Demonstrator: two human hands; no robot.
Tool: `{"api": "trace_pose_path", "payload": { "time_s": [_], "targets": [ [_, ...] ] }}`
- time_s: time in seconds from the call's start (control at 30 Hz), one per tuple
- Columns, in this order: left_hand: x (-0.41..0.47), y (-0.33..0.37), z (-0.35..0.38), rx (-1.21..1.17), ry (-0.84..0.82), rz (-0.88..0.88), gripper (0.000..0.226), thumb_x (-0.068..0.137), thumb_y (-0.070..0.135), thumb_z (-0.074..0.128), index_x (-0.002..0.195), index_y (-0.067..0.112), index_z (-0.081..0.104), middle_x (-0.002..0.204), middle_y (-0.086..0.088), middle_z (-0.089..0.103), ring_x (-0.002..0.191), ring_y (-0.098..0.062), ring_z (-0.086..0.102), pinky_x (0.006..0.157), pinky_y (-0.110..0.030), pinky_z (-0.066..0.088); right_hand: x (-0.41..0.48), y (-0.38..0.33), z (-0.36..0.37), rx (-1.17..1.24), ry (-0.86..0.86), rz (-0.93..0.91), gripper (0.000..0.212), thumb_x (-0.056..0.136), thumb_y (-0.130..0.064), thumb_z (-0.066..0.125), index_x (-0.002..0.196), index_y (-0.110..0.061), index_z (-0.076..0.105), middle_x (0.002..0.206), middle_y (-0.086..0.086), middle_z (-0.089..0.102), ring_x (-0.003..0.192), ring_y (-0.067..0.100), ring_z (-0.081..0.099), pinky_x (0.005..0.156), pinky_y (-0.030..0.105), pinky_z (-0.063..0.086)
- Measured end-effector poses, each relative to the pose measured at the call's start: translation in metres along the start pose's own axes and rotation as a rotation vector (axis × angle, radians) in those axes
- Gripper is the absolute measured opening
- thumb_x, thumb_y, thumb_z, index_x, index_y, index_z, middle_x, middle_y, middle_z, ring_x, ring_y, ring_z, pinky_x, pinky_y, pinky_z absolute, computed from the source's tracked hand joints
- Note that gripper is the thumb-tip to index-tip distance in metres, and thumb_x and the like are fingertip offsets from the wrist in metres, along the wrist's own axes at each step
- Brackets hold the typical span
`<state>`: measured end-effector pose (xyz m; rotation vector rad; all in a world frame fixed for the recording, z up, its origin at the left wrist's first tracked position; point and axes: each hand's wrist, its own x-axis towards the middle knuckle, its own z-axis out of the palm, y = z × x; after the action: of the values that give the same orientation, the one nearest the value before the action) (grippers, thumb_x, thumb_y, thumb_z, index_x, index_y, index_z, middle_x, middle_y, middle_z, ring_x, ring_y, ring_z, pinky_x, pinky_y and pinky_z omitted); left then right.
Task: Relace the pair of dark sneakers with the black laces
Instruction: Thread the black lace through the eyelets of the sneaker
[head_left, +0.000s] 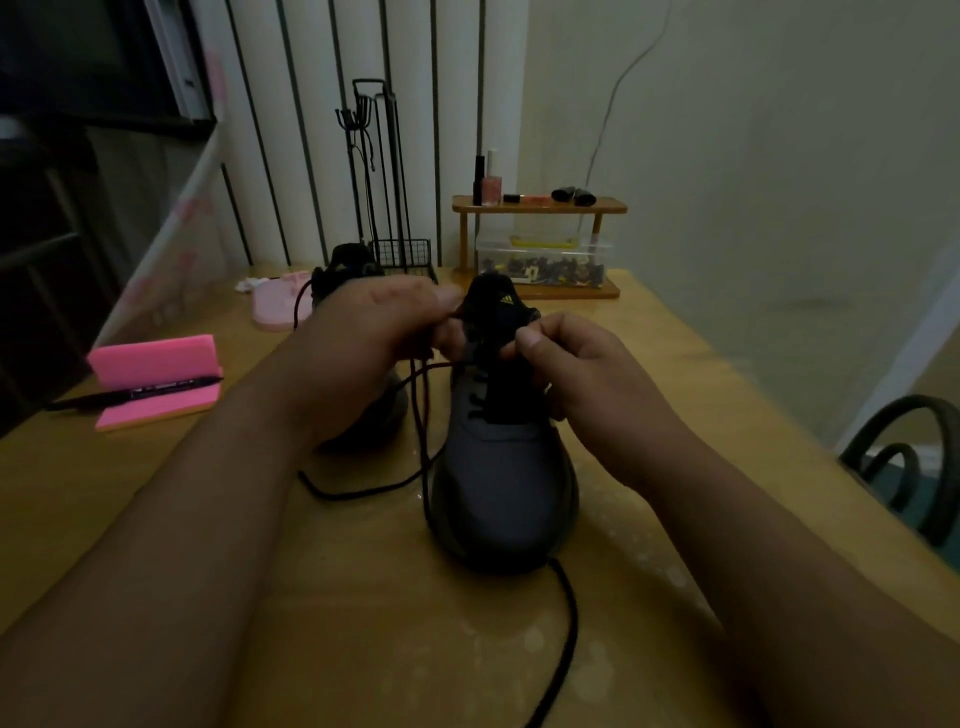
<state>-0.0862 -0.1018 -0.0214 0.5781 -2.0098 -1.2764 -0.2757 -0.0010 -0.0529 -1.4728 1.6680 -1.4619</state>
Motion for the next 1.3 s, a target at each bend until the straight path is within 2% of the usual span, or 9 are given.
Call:
{"api": "trace_pose_path", "payload": {
  "time_s": [0.13,0.37,0.5,0.63,0.87,1.0,1.1,1.2,1.3],
  "targets": [
    [0.003,0.001,0.004,-0.313,0.088,-0.096,0.029,0.107,0.028,0.052,0.084,0.016,0.065,0.081,-0.002,0.065,0.069,-0.016,0.058,0.06,-0.025,0.045,-0.007,-0.006,0.003,-0.15,0.165,-0.216,0.016,0.102,-0.037,0.062,0.098,-0.023,0.06,0.085,-0.003,0.062,0.076,0.012,0.061,0.064,0.034,0.052],
    [0.009,-0.001,0.018,-0.521,0.149,-0.128,0.02,0.106,0.018,0.055,0.114,0.001,0.063,0.088,-0.003,0.071,0.07,-0.008,0.063,0.056,-0.019,0.05,-0.02,-0.021,0.028,-0.454,-0.127,-0.202,0.021,0.094,-0.049,0.069,0.094,-0.029,0.074,0.09,-0.008,0.062,0.084,0.008,0.06,0.077,0.041,0.056],
    [0.012,-0.005,0.017,-0.417,0.224,-0.114,0.007,0.105,0.011,0.055,0.098,0.012,0.057,0.083,-0.004,0.062,0.055,-0.01,0.048,0.045,-0.022,0.035,-0.019,-0.027,0.018,0.015,-0.153,-0.057,0.019,0.104,-0.032,0.06,0.095,-0.017,0.069,0.086,0.0,0.07,0.085,0.013,0.069,0.08,0.034,0.055],
    [0.011,-0.01,0.015,-0.073,0.266,-0.068,0.02,0.103,0.006,0.053,0.117,0.019,0.058,0.07,0.005,0.052,0.049,-0.01,0.039,0.042,-0.025,0.032,-0.013,-0.031,0.004,0.49,-0.188,0.134,0.021,0.109,-0.026,0.049,0.101,-0.009,0.059,0.073,0.004,0.062,0.069,0.023,0.066,0.064,0.031,0.057],
    [0.01,0.001,0.017,-0.557,0.246,-0.052,0.026,0.105,-0.001,0.043,0.109,0.007,0.068,0.089,-0.006,0.065,0.073,-0.015,0.066,0.057,-0.022,0.051,-0.025,-0.032,0.016,-0.261,-0.345,-0.11,0.023,0.099,-0.047,0.064,0.084,-0.031,0.069,0.075,-0.008,0.062,0.065,0.005,0.059,0.063,0.028,0.047],
    [0.009,-0.008,0.012,0.029,0.41,-0.16,0.025,0.104,0.015,0.051,0.097,0.017,0.075,0.091,-0.001,0.065,0.078,-0.014,0.06,0.063,-0.028,0.044,-0.017,-0.033,0.008,0.181,-0.303,0.037,0.023,0.107,-0.027,0.053,0.098,-0.011,0.067,0.087,0.004,0.073,0.087,0.021,0.072,0.079,0.032,0.059],
    [0.007,-0.014,0.009,0.636,0.545,-0.005,0.015,0.097,0.025,0.061,0.104,0.03,0.074,0.118,0.007,0.052,0.115,-0.012,0.05,0.09,-0.028,0.04,-0.011,-0.029,-0.004,0.417,-0.204,0.133,0.022,0.109,-0.024,0.049,0.098,-0.009,0.06,0.068,0.005,0.056,0.064,0.023,0.063,0.063,0.034,0.057],
    [0.004,-0.004,0.02,0.583,0.359,0.32,0.038,0.097,0.028,0.052,0.131,0.035,0.066,0.131,0.012,0.05,0.128,-0.003,0.046,0.104,-0.02,0.039,-0.009,-0.022,-0.006,0.218,-0.155,0.099,0.022,0.106,-0.028,0.056,0.097,-0.012,0.068,0.063,-0.001,0.046,0.053,0.012,0.043,0.05,0.026,0.036],
    [-0.002,0.005,0.039,0.495,0.072,0.29,0.029,0.108,0.039,0.047,0.135,0.039,0.058,0.105,0.018,0.061,0.099,0.001,0.06,0.081,-0.021,0.053,-0.009,-0.021,-0.004,0.222,-0.159,0.083,0.023,0.105,-0.025,0.058,0.103,-0.008,0.072,0.063,-0.003,0.054,0.051,0.007,0.046,0.048,0.022,0.035]
  ]
}}
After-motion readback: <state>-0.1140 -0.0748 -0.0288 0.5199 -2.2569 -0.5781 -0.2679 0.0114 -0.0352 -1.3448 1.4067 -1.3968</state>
